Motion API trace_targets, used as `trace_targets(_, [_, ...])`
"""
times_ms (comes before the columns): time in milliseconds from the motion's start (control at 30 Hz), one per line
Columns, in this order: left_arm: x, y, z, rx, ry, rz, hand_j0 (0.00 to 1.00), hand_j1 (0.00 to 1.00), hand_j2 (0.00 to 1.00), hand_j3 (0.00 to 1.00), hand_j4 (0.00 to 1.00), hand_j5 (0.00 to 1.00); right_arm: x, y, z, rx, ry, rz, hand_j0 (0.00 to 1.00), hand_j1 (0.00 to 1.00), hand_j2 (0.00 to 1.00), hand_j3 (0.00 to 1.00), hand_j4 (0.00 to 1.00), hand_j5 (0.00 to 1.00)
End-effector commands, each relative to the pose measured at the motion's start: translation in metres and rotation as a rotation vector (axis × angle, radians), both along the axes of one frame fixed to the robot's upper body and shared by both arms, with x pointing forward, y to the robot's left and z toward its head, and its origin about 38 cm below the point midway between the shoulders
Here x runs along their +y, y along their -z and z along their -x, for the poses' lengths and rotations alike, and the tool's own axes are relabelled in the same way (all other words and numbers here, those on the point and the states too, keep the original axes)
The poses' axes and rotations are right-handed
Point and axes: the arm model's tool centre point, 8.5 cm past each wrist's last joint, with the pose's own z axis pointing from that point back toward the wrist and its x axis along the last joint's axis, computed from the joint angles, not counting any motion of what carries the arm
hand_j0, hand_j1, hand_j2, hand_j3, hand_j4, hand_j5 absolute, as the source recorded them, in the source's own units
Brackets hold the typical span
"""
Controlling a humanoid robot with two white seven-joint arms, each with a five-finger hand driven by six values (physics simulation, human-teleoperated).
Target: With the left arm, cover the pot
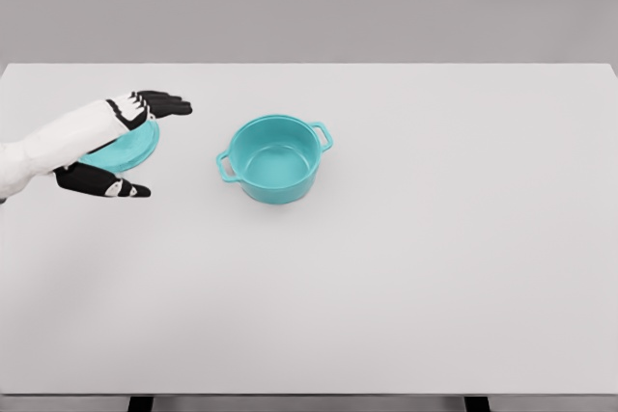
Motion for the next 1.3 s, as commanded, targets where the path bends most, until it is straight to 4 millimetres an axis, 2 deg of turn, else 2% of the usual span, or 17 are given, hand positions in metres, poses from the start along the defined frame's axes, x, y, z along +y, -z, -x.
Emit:
trace_targets(0, [0.002, 0.003, 0.000, 0.014, -0.006, 0.001, 1.00, 1.00, 1.00, 1.00, 1.00, 1.00, 0.000, 0.000, 0.000, 0.001, 0.000, 0.001, 1.00, 1.00, 1.00, 1.00, 1.00, 1.00])
trace_targets(33, [0.008, 0.005, -0.003, 0.023, -0.025, 0.000, 1.00, 1.00, 1.00, 1.00, 1.00, 1.00, 0.000, 0.000, 0.002, 0.004, 0.000, 0.001, 1.00, 1.00, 1.00, 1.00, 1.00, 1.00])
trace_targets(100, [0.043, 0.018, -0.019, 0.055, -0.140, -0.021, 1.00, 1.00, 1.00, 1.00, 1.00, 1.00, 0.000, 0.000, 0.002, 0.004, 0.003, 0.001, 1.00, 1.00, 1.00, 1.00, 1.00, 1.00])
trace_targets(133, [0.049, 0.018, -0.023, 0.055, -0.163, -0.023, 1.00, 1.00, 1.00, 1.00, 1.00, 1.00, 0.000, 0.000, 0.001, 0.002, 0.001, 0.001, 1.00, 1.00, 1.00, 1.00, 1.00, 1.00])
trace_targets(167, [0.048, 0.018, -0.025, 0.053, -0.162, -0.022, 1.00, 1.00, 1.00, 1.00, 1.00, 1.00, 0.000, 0.000, 0.002, 0.004, 0.002, 0.001, 1.00, 1.00, 1.00, 1.00, 1.00, 1.00])
trace_targets(300, [0.040, 0.047, -0.031, 0.123, -0.164, -0.013, 1.00, 1.00, 1.00, 1.00, 1.00, 1.00, 0.000, 0.000, 0.002, 0.004, 0.002, 0.001, 1.00, 1.00, 1.00, 1.00, 1.00, 1.00])
trace_targets(367, [0.052, 0.057, -0.040, 0.144, -0.209, -0.020, 1.00, 1.00, 1.00, 1.00, 1.00, 1.00, 0.000, 0.000, 0.002, 0.004, 0.002, 0.001, 1.00, 1.00, 1.00, 1.00, 1.00, 1.00])
trace_targets(500, [0.051, 0.053, -0.041, 0.132, -0.204, -0.024, 1.00, 1.00, 1.00, 1.00, 1.00, 1.00, 0.000, 0.000, 0.002, 0.004, 0.002, 0.001, 1.00, 1.00, 1.00, 1.00, 1.00, 1.00])
trace_targets(567, [0.057, 0.051, -0.043, 0.131, -0.226, -0.013, 1.00, 1.00, 1.00, 1.00, 1.00, 1.00, 0.000, 0.000, 0.002, 0.004, 0.002, 0.001, 1.00, 1.00, 1.00, 1.00, 1.00, 1.00])
trace_targets(633, [0.078, 0.061, -0.054, 0.181, -0.290, -0.027, 1.00, 1.00, 1.00, 1.00, 1.00, 1.00, 0.000, 0.000, 0.002, 0.004, 0.002, 0.001, 1.00, 1.00, 1.00, 1.00, 1.00, 1.00])
trace_targets(700, [0.083, 0.070, -0.056, 0.286, -0.260, -0.041, 1.00, 1.00, 1.00, 1.00, 1.00, 1.00, 0.000, 0.000, 0.002, 0.004, 0.003, 0.001, 1.00, 1.00, 1.00, 1.00, 1.00, 1.00])
trace_targets(833, [0.092, 0.065, -0.072, 0.323, -0.292, -0.009, 1.00, 1.00, 1.00, 1.00, 1.00, 1.00, 0.000, 0.000, 0.002, 0.004, 0.002, 0.001, 1.00, 1.00, 1.00, 1.00, 1.00, 1.00])
trace_targets(900, [0.085, 0.068, -0.082, 0.343, -0.290, 0.014, 1.00, 1.00, 1.00, 1.00, 1.00, 1.00, 0.000, 0.000, 0.002, 0.004, 0.002, 0.001, 1.00, 1.00, 1.00, 1.00, 1.00, 1.00])
trace_targets(967, [0.091, 0.066, -0.086, 0.348, -0.312, 0.037, 1.00, 1.00, 1.00, 1.00, 1.00, 1.00, 0.000, 0.000, 0.002, 0.004, 0.002, 0.001, 1.00, 1.00, 1.00, 1.00, 1.00, 1.00])
trace_targets(1033, [0.092, 0.078, -0.096, 0.367, -0.349, 0.056, 1.00, 1.00, 1.00, 1.00, 1.00, 1.00, 0.000, 0.000, 0.002, 0.005, 0.002, 0.001, 1.00, 1.00, 1.00, 1.00, 1.00, 1.00])
trace_targets(1200, [0.105, 0.086, -0.110, 0.375, -0.419, -0.004, 1.00, 1.00, 1.00, 1.00, 1.00, 1.00, 0.000, 0.000, 0.002, 0.005, 0.002, 0.001, 1.00, 1.00, 1.00, 1.00, 1.00, 1.00])
trace_targets(1267, [0.099, 0.096, -0.114, 0.385, -0.426, -0.033, 1.00, 1.00, 1.00, 1.00, 1.00, 1.00, 0.000, 0.000, 0.001, 0.002, 0.001, 0.001, 1.00, 1.00, 1.00, 1.00, 1.00, 1.00])
